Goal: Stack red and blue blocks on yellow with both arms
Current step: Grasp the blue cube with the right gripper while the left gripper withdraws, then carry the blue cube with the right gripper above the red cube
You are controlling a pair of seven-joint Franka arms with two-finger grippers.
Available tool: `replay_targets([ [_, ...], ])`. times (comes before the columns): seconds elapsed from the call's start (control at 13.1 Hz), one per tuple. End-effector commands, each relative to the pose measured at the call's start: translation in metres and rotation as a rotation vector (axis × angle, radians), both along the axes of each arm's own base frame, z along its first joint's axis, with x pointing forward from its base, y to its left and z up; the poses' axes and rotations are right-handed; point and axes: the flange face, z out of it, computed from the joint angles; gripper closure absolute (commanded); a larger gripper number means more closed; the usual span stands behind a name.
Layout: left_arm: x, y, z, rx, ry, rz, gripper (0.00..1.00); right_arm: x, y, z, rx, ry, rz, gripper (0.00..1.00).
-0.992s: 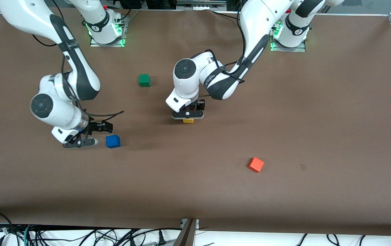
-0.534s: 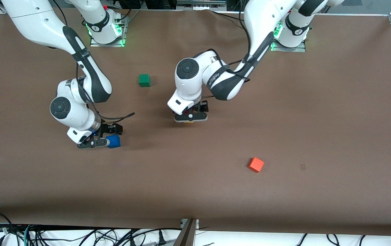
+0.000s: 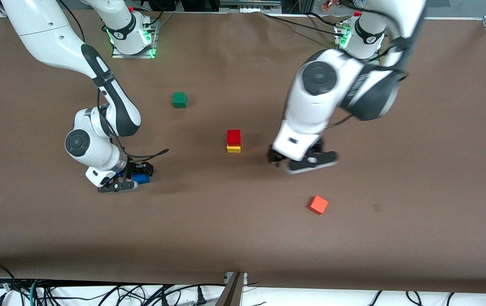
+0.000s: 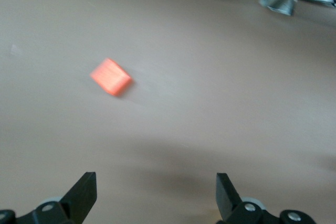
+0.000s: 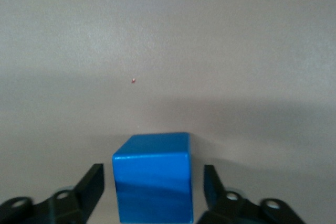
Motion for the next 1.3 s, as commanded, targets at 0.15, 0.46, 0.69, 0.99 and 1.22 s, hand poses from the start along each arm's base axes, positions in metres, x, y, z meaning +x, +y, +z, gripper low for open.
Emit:
replay_targets([
  [0.15,-0.010,0.148,0.080,-0.050,0.082,-0.051,0.00,0.008,0.000,0.007,0.002,-0.019,0.013,0.59],
  [0.46,-0.011,0.268,0.115,0.011,0.099,-0.210,0.00,0.017,0.040,0.059,-0.002,0.103,0.003,0.61],
  [0.69,-0.019,0.309,0.122,0.015,0.153,-0.178,0.00,-0.001,0.103,0.117,0.011,0.172,-0.095,0.56],
  [0.99,-0.017,0.320,0.118,0.014,0.197,-0.157,0.00,-0.047,0.194,0.149,0.056,0.190,-0.192,0.56],
  [1.22,-0.017,0.319,0.119,0.013,0.195,-0.162,0.00,-0.090,0.269,0.159,0.056,0.186,-0.216,0.56],
])
